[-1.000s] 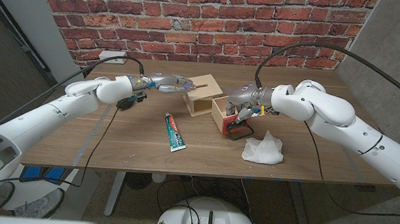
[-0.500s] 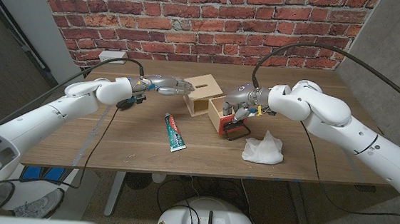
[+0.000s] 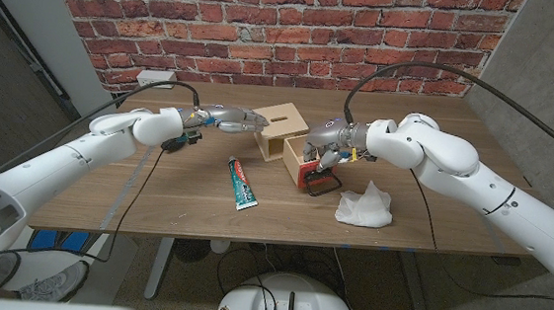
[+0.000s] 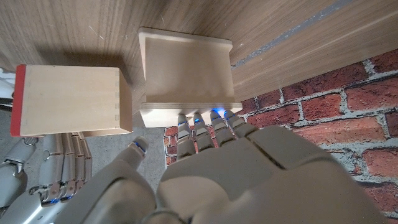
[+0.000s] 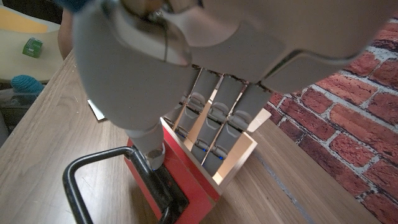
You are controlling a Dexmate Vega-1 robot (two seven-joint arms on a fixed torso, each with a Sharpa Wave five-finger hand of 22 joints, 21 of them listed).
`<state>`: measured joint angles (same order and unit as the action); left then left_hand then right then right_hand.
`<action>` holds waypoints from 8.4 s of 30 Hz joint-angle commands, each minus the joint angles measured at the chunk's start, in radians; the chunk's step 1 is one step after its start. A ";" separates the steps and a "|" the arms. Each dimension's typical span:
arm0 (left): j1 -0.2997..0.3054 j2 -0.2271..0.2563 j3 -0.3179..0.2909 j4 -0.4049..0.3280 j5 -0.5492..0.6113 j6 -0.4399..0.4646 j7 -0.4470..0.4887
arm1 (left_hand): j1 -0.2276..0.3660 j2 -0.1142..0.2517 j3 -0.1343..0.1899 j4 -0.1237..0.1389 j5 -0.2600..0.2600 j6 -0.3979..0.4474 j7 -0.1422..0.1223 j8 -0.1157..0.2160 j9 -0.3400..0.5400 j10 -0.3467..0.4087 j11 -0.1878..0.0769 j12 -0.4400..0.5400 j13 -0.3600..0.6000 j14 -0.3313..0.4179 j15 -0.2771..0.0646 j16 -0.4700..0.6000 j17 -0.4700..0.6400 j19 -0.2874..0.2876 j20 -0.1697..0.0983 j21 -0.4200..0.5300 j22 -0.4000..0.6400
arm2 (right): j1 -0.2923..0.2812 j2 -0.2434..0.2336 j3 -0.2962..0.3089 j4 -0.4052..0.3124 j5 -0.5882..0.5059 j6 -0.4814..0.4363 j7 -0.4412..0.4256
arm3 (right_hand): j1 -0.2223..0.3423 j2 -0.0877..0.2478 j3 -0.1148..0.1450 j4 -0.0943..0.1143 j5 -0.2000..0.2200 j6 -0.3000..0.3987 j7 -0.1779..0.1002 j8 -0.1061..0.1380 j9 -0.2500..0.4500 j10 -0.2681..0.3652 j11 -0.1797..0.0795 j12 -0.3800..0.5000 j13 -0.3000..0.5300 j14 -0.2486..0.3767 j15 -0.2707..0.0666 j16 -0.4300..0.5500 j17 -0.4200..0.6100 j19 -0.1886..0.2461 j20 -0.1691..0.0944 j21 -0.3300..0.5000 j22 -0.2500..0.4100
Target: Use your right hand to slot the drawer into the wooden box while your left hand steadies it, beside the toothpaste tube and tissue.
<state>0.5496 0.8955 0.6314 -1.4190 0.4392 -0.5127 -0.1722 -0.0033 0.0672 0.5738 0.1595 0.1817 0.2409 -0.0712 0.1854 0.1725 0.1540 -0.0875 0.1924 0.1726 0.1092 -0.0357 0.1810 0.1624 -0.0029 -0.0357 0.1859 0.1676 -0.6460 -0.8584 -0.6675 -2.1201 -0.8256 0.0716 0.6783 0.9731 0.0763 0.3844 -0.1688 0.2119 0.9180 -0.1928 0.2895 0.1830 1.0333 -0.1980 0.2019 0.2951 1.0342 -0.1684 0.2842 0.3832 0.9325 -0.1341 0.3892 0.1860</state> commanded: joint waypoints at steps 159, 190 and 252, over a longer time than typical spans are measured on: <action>-0.017 -0.025 0.018 0.014 -0.033 0.020 -0.040 | 0.032 0.076 0.013 -0.036 0.013 0.079 0.005 0.004 0.001 0.065 -0.006 -0.008 0.000 0.059 -0.092 -0.005 0.002 0.049 -0.173 0.002 -0.001 | 0.003 0.132 -0.123 0.021 -0.293 -0.156 -0.023 | -0.063 0.024 0.017 0.010 0.001 0.081 0.021 -0.017 0.009 0.007 0.000 0.005 0.008 0.016 -0.060 -0.004 0.032 0.016 -0.075 0.019 0.001; -0.030 -0.041 0.026 0.038 -0.040 0.017 -0.037 | 0.037 0.077 0.026 -0.048 0.012 0.081 0.006 0.003 0.001 0.069 -0.006 -0.007 0.000 0.064 -0.092 -0.005 0.002 0.053 -0.173 0.001 0.000 | 0.002 0.155 -0.135 0.065 -0.362 -0.110 -0.098 | -0.066 0.021 0.019 0.008 0.000 0.085 0.021 -0.018 0.009 0.012 -0.002 0.007 0.012 0.023 -0.062 -0.003 0.036 0.021 -0.076 0.022 0.002; -0.004 -0.030 0.014 -0.005 -0.037 0.052 -0.027 | 0.038 0.080 0.047 -0.060 0.010 0.087 0.008 0.003 0.002 0.082 -0.004 -0.007 0.000 0.067 -0.089 -0.006 0.003 0.060 -0.173 0.001 0.000 | 0.037 0.160 -0.143 0.152 -0.344 -0.075 -0.215 | -0.064 0.017 0.027 0.004 0.000 0.072 0.014 -0.030 0.010 -0.007 -0.002 -0.002 0.013 0.009 -0.062 -0.016 0.040 0.004 -0.077 0.016 0.002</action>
<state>0.5463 0.8691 0.6431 -1.4251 0.3986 -0.4678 -0.2031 0.0203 0.0751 0.6128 0.1018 0.1885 0.3152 -0.0637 0.1855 0.1703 0.2230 -0.0894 0.1838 0.1698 0.1678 -0.0337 0.1680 0.1609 0.0469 -0.0357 0.1858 0.1676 -0.6220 -0.7138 -0.7977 -1.9913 -1.1644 0.0064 0.4760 0.9119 0.0754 0.3930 -0.1770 0.2095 0.9819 -0.1678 0.2583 0.1885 1.0301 -0.2018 0.2003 0.3038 1.0378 -0.1755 0.2657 0.4199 0.9411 -0.1359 0.4046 0.1863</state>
